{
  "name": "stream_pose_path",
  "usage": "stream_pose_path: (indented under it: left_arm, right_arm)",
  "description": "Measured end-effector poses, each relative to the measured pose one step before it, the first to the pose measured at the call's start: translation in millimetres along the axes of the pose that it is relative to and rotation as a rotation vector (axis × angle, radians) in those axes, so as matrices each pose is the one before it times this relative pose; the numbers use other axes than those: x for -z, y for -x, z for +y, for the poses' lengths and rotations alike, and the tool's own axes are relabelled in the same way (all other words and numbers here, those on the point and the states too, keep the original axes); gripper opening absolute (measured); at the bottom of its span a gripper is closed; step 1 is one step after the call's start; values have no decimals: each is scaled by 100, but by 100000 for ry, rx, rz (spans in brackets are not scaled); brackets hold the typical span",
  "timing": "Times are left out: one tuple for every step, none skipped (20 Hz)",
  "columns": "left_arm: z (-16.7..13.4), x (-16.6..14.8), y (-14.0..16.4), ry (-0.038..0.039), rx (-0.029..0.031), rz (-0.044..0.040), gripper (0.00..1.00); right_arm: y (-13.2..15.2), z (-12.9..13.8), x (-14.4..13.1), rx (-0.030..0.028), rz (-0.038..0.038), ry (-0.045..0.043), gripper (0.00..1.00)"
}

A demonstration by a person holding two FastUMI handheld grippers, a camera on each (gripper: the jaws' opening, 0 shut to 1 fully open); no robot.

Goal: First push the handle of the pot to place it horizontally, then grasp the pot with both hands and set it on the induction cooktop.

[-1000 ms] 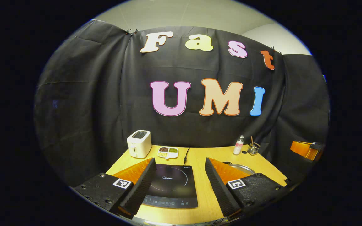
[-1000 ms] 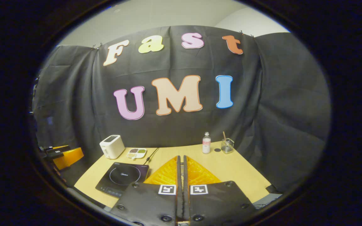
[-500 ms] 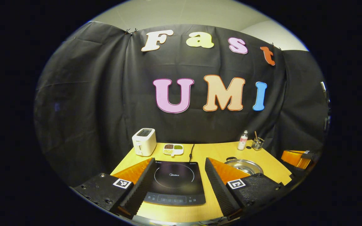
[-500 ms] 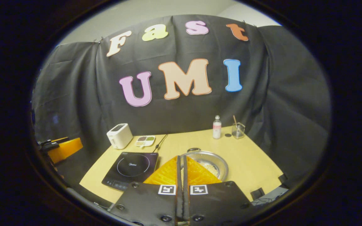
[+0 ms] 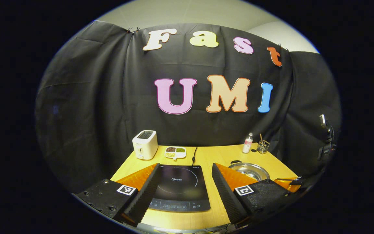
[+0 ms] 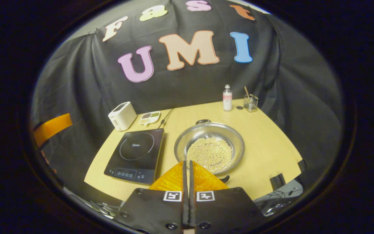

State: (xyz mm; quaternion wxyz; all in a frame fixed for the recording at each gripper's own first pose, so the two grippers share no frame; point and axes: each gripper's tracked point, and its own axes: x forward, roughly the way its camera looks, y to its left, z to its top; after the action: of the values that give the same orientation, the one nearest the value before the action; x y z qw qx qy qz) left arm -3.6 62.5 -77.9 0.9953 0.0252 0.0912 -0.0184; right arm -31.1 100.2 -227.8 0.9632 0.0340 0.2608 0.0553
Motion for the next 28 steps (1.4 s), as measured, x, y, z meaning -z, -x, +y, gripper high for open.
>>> stream_pose_path:
  left_arm:
    - [316, 259, -181, -453, -748, 797, 92]
    - [281, 271, -141, -383, -624, 884, 92]
    - [291, 422, -81, -372, -715, 1369, 95]
    - [253, 332, -221, -201, -557, 1259, 95]
    - [209, 268, -205, -108, -466, 1188, 91]
    - [165, 334, -287, 16, -523, 1402, 95]
    - [189, 266, -408, 176, -684, 1145, 95]
    - [144, 154, -330, 336, -538, 797, 95]
    - [112, 14, -276, 199, -729, 693, 95]
    - [94, 214, -419, 123, -675, 688, 92]
    - [-47, 199, -302, 374, -420, 988, 95]
    - [-99, 73, -370, 746, -549, 799, 95]
    - [-163, -65, -363, 1050, -551, 706, 96]
    - [-277, 87, -301, 1065, -393, 599, 96]
    - [-295, -91, -215, 611, -374, 582, 96]
    - [-329, 162, -352, 356, -517, 507, 95]
    - [-327, 80, -341, 277, -473, 822, 95]
    - [-411, 0, -330, 429, -410, 748, 95]
    - [-409, -78, -243, 569, -236, 486, 95]
    - [-302, -99, -267, 617, -334, 291, 96]
    - [-250, -143, -320, 807, -842, -61, 96]
    - [-232, -29, -297, 794, -458, 179, 95]
    - [-221, -31, -266, 646, -725, 538, 95]
    - [-84, 73, -259, 415, -770, 367, 95]
    - [-140, 71, -193, 253, -641, 251, 95]
    - [-95, -24, -173, 191, -590, 408, 95]
    - [-183, 118, -231, 200, -299, 523, 95]
    - [-173, 71, -267, 180, -49, 734, 95]
  right_arm:
    - [-493, 78, 809, -1050, 3062, -1304, 0]
    - [-587, 130, 935, -1604, 3496, -1748, 3]
    - [-713, 16, 731, -1296, 3434, -2076, 0]
    - [-548, 9, 828, -871, 3515, -2527, 0]
    - [-564, 63, 590, -1059, 2863, -2899, 0]
    - [-647, 55, 742, -1022, 3128, -2752, 2]
    - [-661, -143, 622, -733, 2916, -2207, 2]
    - [-483, -173, 533, -308, 2771, -1566, 3]
    - [-744, -333, 637, -139, 2469, -1075, 3]
    - [-501, -331, 130, 8, 2038, -945, 3]
    - [-470, -283, 165, -189, 1854, -914, 3]
    - [-543, -371, 115, -76, 1804, -672, 3]
    - [-650, -407, 269, 202, 1975, -493, 3]
    - [-602, -359, 158, -126, 2287, -442, 3]
    - [-630, -346, 296, 53, 2394, -545, 3]
    - [-538, -295, 331, 12, 2284, -611, 3]
    - [-508, -184, 221, -371, 2157, -495, 3]
    - [-515, -238, 162, -167, 1996, -44, 3]
    - [-395, -252, 279, 310, 1831, 437, 3]
    - [-300, -376, 142, 533, 1993, 424, 3]
    - [-198, -173, 16, -264, 1369, -31, 0]
    - [-84, -77, -140, -510, 844, 290, 3]
    - [-59, -218, 22, -62, 829, 676, 3]
    - [-48, -298, -84, 303, 935, 727, 2]
    - [36, -308, 8, 444, 966, 254, 2]
    - [-39, -270, -182, 216, 770, -354, 3]
    - [2, -373, -99, 367, 654, -511, 3]
    - [17, -515, -252, 945, 344, -667, 3]
